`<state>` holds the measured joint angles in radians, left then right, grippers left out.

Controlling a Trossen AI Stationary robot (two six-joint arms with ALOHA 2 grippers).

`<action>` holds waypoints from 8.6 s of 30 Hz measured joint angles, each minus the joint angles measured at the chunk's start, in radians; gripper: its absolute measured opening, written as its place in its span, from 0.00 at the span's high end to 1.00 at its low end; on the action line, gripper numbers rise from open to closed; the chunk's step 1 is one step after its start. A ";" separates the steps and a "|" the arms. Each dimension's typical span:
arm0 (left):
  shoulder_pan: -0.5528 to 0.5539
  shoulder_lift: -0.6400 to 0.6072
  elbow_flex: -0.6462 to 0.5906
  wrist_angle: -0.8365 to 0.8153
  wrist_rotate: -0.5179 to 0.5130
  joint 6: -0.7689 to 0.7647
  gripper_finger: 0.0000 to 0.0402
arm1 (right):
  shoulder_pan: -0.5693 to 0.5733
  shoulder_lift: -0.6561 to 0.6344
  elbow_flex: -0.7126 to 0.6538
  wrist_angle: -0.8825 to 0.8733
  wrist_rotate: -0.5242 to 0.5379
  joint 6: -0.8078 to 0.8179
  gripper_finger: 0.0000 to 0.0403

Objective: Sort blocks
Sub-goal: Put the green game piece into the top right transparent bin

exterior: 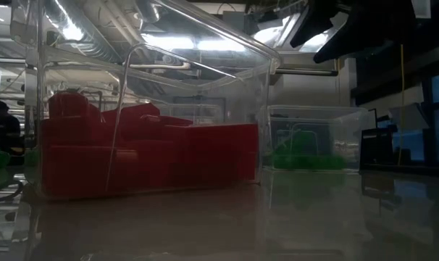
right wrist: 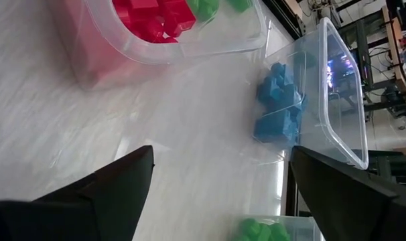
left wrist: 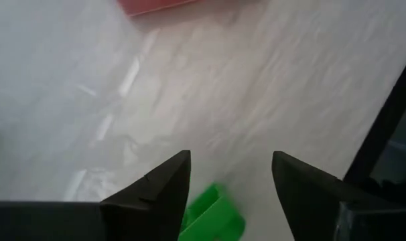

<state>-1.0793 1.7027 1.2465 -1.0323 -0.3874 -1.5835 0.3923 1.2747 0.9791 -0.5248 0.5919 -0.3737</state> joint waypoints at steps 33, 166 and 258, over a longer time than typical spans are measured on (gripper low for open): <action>-0.081 0.053 0.000 0.111 0.100 0.118 0.06 | 0.000 0.000 0.000 0.001 0.000 0.006 0.12; 0.615 -0.034 0.117 0.517 -0.173 1.618 0.51 | -0.205 0.329 0.001 0.884 -0.995 0.117 0.89; 1.159 -0.360 -0.385 -0.154 -0.135 0.286 0.37 | -0.927 -0.072 0.024 -0.043 -0.585 -0.301 0.23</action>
<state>0.0792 1.3426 0.8613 -1.1862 -0.5222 -1.2972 -0.5346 1.2022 1.0031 -0.5674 0.0067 -0.6746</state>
